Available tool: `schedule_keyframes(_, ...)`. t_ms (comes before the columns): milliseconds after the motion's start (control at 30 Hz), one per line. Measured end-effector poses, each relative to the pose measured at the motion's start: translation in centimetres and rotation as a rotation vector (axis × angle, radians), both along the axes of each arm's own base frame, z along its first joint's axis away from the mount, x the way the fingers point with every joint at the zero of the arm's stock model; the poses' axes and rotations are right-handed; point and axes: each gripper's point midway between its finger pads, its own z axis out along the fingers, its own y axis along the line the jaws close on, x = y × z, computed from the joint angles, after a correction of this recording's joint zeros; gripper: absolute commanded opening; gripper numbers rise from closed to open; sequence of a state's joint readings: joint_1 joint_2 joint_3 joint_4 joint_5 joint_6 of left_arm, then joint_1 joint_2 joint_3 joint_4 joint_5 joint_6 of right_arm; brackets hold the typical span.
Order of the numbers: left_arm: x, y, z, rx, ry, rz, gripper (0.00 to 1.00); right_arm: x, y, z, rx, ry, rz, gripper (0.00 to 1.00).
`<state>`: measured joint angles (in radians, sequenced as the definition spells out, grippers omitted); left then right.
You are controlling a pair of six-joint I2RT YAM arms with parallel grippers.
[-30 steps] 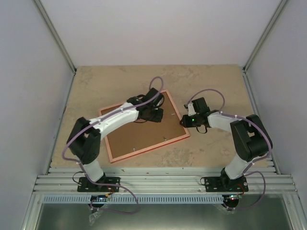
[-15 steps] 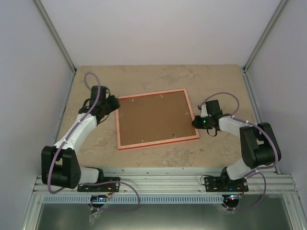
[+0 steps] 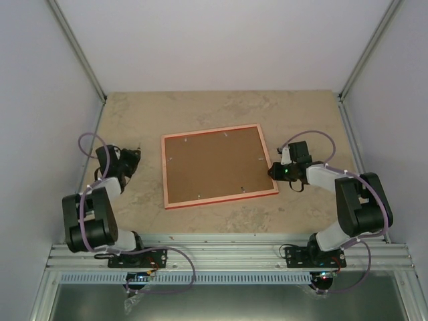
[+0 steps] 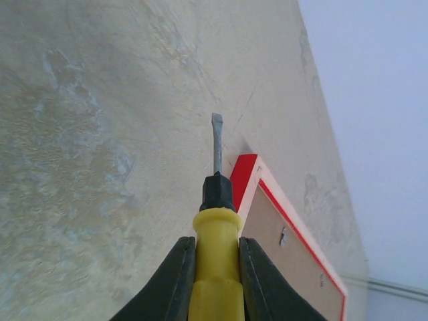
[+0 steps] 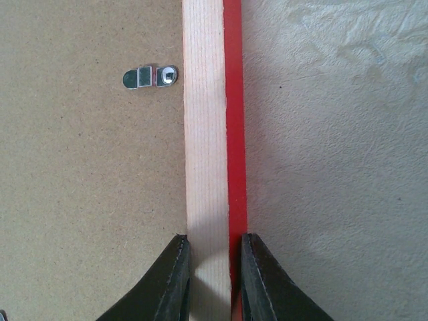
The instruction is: Take the photo out of the frame
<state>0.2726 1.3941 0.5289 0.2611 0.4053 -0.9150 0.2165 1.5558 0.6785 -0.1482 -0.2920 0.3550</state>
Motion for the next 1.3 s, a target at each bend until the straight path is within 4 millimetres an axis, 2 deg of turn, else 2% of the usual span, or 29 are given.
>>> schedule_keyframes(67, 0.3, 0.1, -0.8, -0.039, -0.018, 0.008, 0.00, 0.0, 0.0, 0.0, 0.003, -0.001, 0.001, 0.14)
schedule_keyframes(133, 0.3, 0.2, -2.2, -0.085, -0.017, 0.023, 0.05, 0.0, 0.0, 0.0, 0.007, -0.002, 0.001, 0.14)
schedule_keyframes(233, 0.0, 0.0, -4.5, -0.145, 0.008, 0.036, 0.24, 0.0, 0.1, 0.0, 0.009, -0.002, 0.002, 0.15)
schedule_keyframes(533, -1.0, -0.1, -5.0, -0.155, 0.019, 0.047, 0.56, 0.0, 0.0, 0.0, 0.010, -0.007, 0.001, 0.17)
schedule_keyframes(733, -2.5, 0.5, -4.8, -0.079, 0.092, 0.063, 0.68, -0.1, -0.1, 0.0, 0.005, -0.008, -0.003, 0.19)
schedule_keyframes(933, -3.9, 0.8, -3.0, 0.044, 0.153, 0.031, 0.74, -0.3, -0.3, 0.0, -0.001, -0.001, -0.008, 0.20)
schedule_keyframes(1033, -4.7, -0.8, -2.5, 0.092, 0.182, -0.041, 0.75, -0.3, -0.3, 0.0, -0.004, 0.000, -0.011, 0.19)
schedule_keyframes(1300, -8.0, -9.3, -4.1, 0.174, 0.314, -0.358, 0.71, 0.4, -1.3, 0.1, -0.049, 0.017, -0.054, 0.22)
